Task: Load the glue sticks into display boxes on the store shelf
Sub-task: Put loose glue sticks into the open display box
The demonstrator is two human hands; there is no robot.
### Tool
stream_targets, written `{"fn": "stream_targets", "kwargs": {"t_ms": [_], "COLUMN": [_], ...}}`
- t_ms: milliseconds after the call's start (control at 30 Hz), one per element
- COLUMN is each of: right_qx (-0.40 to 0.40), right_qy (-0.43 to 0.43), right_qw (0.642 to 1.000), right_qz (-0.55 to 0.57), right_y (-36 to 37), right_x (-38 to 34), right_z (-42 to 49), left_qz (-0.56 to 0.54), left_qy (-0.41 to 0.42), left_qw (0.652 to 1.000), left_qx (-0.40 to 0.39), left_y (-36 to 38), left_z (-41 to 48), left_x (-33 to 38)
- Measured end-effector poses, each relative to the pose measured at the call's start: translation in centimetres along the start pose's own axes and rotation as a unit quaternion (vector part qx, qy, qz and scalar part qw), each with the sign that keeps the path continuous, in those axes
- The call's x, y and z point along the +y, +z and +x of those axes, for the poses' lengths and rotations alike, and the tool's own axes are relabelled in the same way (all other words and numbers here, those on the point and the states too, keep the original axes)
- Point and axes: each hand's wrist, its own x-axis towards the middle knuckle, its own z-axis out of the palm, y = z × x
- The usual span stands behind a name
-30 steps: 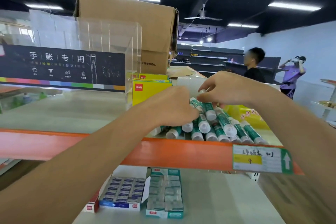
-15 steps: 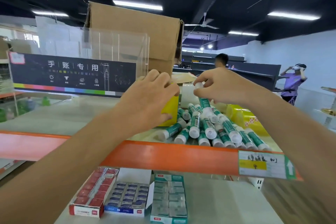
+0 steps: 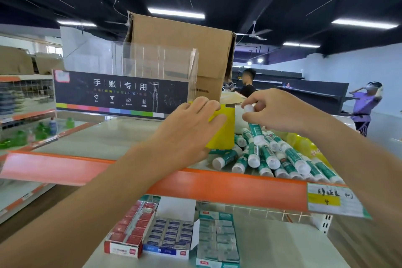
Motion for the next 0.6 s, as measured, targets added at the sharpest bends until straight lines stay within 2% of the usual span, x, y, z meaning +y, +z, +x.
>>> {"fn": "stream_targets", "kwargs": {"t_ms": [233,367,467,600], "right_qx": [0.034,0.049,0.048,0.070], "right_qy": [-0.022,-0.022,-0.021,-0.033], "right_qw": [0.999,0.999,0.999,0.997], "right_qz": [-0.004,-0.002,0.008,0.010], "right_y": [-0.6,-1.0,-1.1,-0.9], "right_x": [-0.5,-0.8,-1.1,-1.6], "right_z": [-0.7,-1.0,-1.3,-1.7], "left_qz": [0.005,0.012,0.014,0.035], "left_qy": [0.042,0.024,0.001,-0.015], "left_qw": [0.993,0.981,0.978,0.981], "left_qx": [0.108,0.193,0.208,0.190], "left_y": [-0.7,-1.6,-2.3,-2.1], "left_z": [0.0,1.3,2.6,3.6], "left_x": [-1.3,-2.0,-2.4,-3.3]}}
